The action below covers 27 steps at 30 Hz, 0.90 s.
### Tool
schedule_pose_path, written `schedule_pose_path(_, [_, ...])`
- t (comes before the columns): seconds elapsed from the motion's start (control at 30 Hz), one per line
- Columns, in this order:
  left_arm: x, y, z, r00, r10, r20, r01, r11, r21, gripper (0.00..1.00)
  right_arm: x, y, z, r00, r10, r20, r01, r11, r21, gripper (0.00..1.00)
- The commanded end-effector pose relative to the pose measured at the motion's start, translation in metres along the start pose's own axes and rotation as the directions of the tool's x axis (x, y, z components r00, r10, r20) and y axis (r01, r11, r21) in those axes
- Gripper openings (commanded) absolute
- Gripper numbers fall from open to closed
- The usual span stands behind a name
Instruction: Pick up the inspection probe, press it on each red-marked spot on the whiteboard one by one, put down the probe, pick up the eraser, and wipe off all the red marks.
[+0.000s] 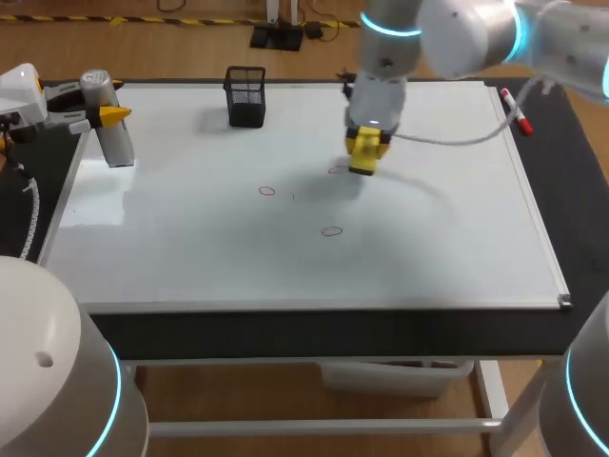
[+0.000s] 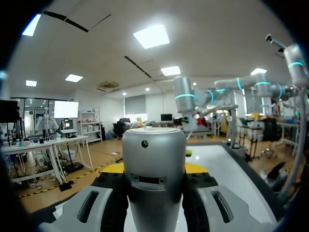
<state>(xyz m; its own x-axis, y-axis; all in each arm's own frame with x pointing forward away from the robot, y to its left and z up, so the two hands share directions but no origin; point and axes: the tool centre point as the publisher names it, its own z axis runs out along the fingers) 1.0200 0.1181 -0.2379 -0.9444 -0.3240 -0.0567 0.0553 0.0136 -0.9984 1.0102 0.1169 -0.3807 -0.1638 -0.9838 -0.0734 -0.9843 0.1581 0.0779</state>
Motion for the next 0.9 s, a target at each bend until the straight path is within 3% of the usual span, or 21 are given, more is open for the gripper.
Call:
schedule_pose_path(0.03, [0.001, -0.001, 0.000, 1.000, 0.002, 0.003, -0.002, 1.000, 0.000, 0.00, -0.042, -0.002, 0.015, 0.994, -0.018, -0.108, 0.017, 1.000, -0.016, 0.00])
schedule_pose_path(0.13, [0.001, -0.001, 0.000, 1.000, 0.002, 0.003, -0.002, 1.000, 0.000, 0.00, -0.067, 0.003, 0.024, 0.988, -0.053, -0.145, 0.051, 0.998, -0.021, 0.00])
schedule_pose_path(0.5, [0.001, -0.001, 0.000, 1.000, 0.002, 0.003, -0.002, 1.000, 0.000, 0.00, -0.149, 0.029, 0.037, 0.975, -0.183, -0.125, 0.179, 0.983, -0.042, 0.00])
schedule_pose_path(0.73, [0.001, -0.001, 0.000, 1.000, 0.002, 0.003, -0.002, 1.000, 0.000, 0.00, -0.185, 0.044, 0.045, 0.965, -0.230, -0.128, 0.225, 0.973, -0.053, 0.00])
schedule_pose_path(0.9, [0.001, -0.001, 0.000, 1.000, 0.002, 0.003, -0.002, 1.000, 0.000, 0.00, -0.200, 0.053, 0.050, 0.963, -0.241, -0.123, 0.236, 0.970, -0.052, 0.00])
